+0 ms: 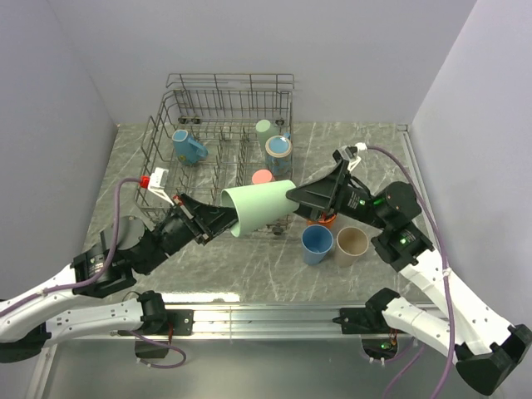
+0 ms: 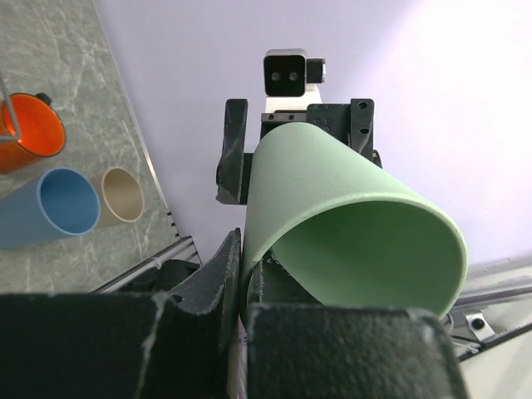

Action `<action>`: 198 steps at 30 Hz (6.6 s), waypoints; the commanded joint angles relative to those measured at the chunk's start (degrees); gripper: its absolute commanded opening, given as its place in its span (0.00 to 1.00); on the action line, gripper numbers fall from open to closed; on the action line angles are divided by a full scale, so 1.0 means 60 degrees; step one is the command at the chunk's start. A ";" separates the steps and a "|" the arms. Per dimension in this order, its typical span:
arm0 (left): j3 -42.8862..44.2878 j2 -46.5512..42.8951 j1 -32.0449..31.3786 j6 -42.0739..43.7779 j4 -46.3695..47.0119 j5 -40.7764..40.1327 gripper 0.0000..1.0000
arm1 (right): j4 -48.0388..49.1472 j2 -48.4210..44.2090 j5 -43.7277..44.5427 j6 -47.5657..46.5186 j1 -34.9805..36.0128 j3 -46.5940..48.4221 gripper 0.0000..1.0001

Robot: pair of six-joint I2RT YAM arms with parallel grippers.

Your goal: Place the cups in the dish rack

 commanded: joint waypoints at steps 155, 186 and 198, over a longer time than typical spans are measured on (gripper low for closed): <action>0.2802 0.4376 0.0931 0.1611 -0.6073 0.0994 0.85 | -1.1082 0.4090 0.8946 -0.8747 0.1204 0.6176 0.99; 0.6421 1.1619 0.0183 0.2154 -0.6057 0.1801 0.18 | -1.2708 -0.0748 0.8754 -0.7326 0.0629 0.3008 1.00; 0.5225 0.8050 0.0884 0.2285 -0.6249 0.1215 0.00 | -1.2372 0.0407 0.8097 -0.7736 0.0614 0.4925 1.00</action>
